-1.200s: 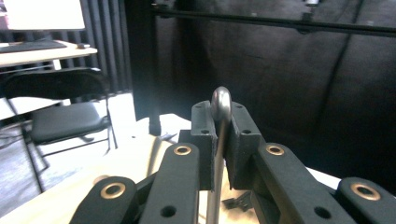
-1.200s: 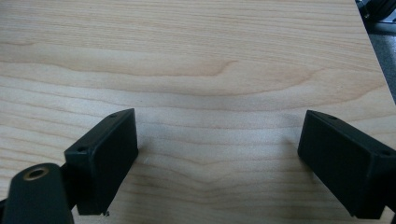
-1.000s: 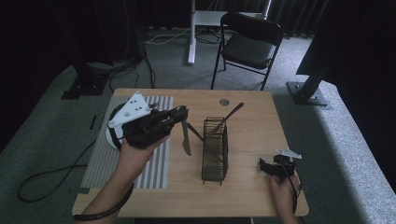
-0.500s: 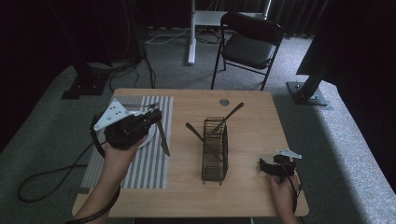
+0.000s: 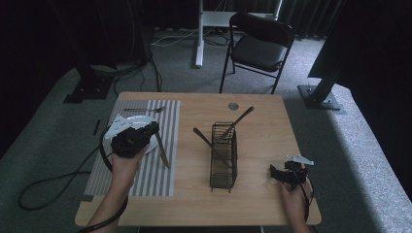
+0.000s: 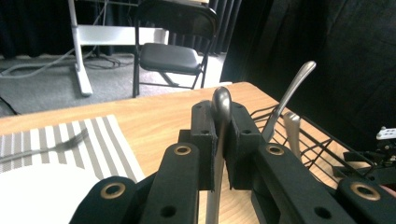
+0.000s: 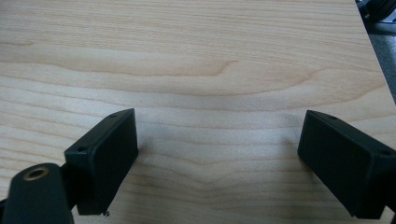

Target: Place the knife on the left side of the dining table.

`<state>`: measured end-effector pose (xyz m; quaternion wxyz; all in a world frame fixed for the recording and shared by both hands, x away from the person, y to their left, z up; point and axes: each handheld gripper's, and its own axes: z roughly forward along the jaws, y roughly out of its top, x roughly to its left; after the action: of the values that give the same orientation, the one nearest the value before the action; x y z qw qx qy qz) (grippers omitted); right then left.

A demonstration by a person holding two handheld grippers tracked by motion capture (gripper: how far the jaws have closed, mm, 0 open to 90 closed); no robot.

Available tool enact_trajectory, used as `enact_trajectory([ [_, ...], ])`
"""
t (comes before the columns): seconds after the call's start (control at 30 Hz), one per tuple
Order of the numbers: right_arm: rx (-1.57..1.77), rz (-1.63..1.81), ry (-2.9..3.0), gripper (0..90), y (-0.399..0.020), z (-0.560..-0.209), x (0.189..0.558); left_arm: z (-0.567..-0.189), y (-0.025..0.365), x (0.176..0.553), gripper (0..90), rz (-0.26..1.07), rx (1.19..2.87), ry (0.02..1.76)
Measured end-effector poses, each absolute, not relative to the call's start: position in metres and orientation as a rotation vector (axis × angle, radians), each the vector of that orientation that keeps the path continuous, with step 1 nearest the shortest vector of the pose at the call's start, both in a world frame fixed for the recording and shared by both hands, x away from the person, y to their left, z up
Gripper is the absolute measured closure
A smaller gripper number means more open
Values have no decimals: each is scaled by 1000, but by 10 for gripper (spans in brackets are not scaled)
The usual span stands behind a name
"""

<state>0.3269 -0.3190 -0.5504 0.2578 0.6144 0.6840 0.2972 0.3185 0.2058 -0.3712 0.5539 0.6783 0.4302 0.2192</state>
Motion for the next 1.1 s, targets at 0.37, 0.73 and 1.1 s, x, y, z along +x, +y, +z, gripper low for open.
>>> enact_trajectory([
  [0.37,1666,806,1855,115,-319,-550,327,-396,209,331,837,509,1591,1087],
  [0.73,1665,806,1855,115,-319,-550,327,-403,219,319,836,515,1550,1121],
  [1.1,1665,806,1854,115,-319,-550,327,-409,251,299,811,517,1520,1237],
])
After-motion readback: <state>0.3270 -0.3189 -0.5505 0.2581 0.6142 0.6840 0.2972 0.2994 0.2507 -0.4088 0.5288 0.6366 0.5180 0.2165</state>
